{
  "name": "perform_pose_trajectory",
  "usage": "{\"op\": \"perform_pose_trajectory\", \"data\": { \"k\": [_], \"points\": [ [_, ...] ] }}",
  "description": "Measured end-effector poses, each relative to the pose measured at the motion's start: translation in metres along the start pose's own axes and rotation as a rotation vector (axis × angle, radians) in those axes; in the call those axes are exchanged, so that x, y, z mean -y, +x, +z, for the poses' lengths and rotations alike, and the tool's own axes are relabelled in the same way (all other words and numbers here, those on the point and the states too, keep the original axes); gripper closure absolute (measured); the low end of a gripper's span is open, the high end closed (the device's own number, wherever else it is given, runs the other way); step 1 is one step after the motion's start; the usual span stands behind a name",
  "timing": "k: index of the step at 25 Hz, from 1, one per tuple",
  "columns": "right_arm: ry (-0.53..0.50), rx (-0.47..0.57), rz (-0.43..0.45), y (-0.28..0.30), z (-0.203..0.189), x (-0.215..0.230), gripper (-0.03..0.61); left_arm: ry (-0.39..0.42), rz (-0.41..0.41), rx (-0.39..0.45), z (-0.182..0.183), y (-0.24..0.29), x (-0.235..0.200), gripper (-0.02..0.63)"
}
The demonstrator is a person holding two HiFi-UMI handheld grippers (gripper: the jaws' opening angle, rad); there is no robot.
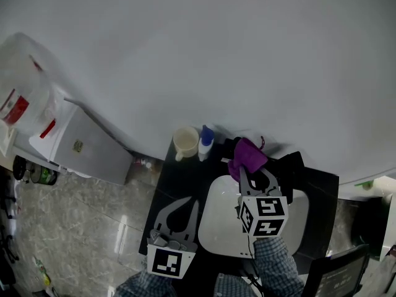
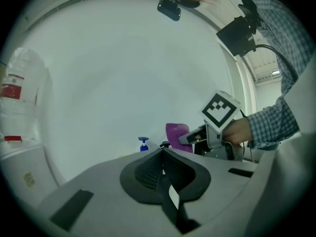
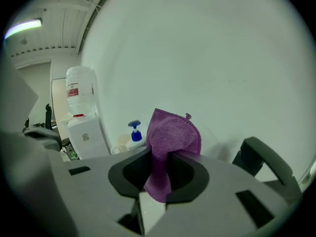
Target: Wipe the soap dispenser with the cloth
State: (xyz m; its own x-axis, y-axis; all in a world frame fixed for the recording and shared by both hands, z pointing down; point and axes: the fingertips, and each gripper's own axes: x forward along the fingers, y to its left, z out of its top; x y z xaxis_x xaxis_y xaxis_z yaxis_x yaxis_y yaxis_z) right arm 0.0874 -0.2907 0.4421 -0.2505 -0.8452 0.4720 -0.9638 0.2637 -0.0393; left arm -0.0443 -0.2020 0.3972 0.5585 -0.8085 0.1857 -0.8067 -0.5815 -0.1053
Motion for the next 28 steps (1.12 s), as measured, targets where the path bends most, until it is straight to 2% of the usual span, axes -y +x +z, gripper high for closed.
{"op": "perform_pose_trajectory", "data": {
  "k": [4, 8, 17, 24, 28],
  "points": [
    [0.005, 0.054, -0.014, 0.014, 0.031, 0.007, 0.5, -0.004, 0.003, 0.003, 0.001, -0.001, 0.0, 0.612],
    [0.003, 0.049, 0.001, 0.037, 0.031, -0.001, 0.5, -0.008, 0.009, -0.007, -0.003, -0.003, -0.002, 0.612],
    [-0.037, -0.054, 0.065, 0.067, -0.018, -0.034, 0.5, -0.011, 0.022, -0.035, -0.013, -0.008, -0.008, 0.612],
    [-0.067, -0.152, 0.076, 0.078, -0.069, -0.036, 0.5, -0.015, 0.023, -0.046, -0.018, -0.009, -0.005, 0.612],
    [-0.043, -0.224, 0.076, 0.079, -0.097, -0.032, 0.5, -0.019, 0.02, -0.046, -0.018, -0.009, -0.003, 0.612]
  ]
}}
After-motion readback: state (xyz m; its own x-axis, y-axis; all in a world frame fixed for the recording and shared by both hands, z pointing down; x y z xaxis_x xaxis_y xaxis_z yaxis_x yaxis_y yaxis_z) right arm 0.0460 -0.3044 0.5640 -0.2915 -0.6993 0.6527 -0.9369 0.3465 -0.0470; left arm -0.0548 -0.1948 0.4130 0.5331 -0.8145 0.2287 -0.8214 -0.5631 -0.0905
